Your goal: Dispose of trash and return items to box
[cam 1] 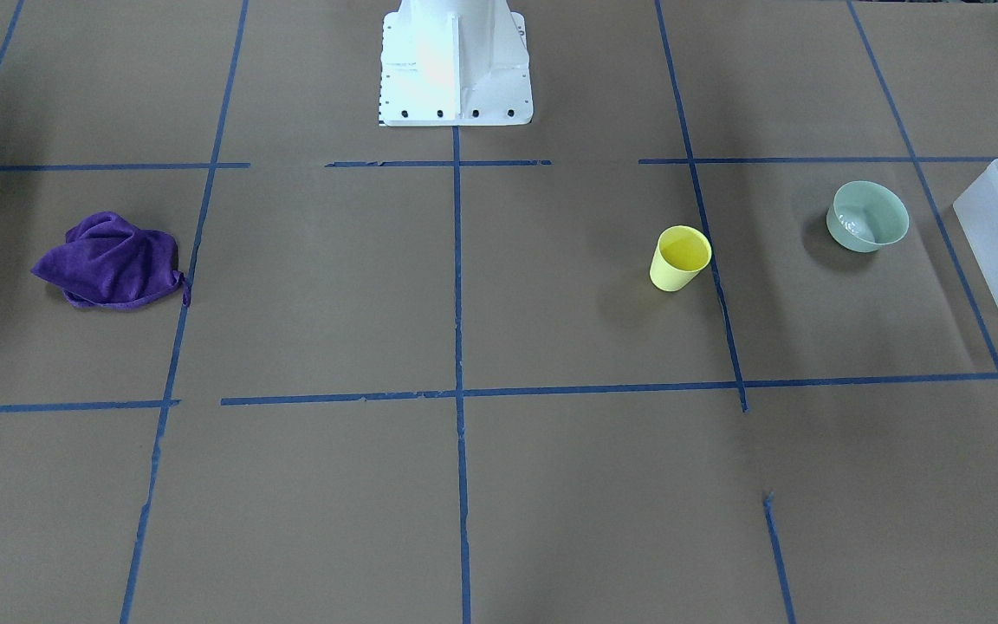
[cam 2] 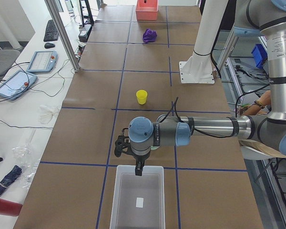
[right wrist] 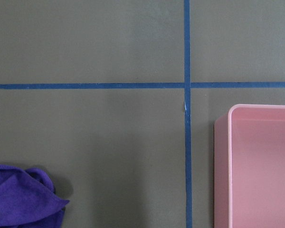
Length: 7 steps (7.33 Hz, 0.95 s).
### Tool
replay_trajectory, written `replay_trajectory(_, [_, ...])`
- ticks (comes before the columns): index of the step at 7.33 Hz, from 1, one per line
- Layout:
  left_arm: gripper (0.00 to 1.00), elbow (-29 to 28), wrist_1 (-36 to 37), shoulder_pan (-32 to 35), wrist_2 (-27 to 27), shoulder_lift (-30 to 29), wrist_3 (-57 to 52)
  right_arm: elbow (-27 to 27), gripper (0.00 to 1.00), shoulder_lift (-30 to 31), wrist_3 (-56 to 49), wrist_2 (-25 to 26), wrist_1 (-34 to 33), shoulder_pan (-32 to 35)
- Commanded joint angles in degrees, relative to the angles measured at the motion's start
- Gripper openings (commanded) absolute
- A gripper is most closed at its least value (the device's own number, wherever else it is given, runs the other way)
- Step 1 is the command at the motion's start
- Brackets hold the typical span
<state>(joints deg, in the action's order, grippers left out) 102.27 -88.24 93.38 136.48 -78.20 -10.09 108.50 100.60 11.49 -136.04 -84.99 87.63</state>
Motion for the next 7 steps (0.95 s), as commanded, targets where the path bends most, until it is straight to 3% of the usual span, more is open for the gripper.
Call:
replay_trajectory(1, [1.00,1.3,0.0,0.0,-0.2,-0.2,-0.1,1.3,1.00,-1.4,1.1,-0.2,0.0,0.0])
replay_trajectory(2, [1.00,1.6,-0.1,0.0,-0.2,-0.5,-0.2,2.9,1.00,-1.5,0.9,-0.2,1.0,-0.1])
replay_trajectory(4, [1.00,5.7,-0.8,-0.3,-0.2,-2.8,-0.4,2.2,1.00,-0.8,1.4,-0.2,13.7,-2.4])
replay_trajectory(6, [1.00,3.4,-8.7,-3.6,-0.1,-11.5,0.2,2.0,1.00,-1.6,1.4,0.6,16.3,-6.3])
replay_trajectory(7, [1.00,3.1,-14.1,-4.2,0.0,-12.6,0.2,2.1,1.00,-1.6,2.3,0.5,16.5,-6.8])
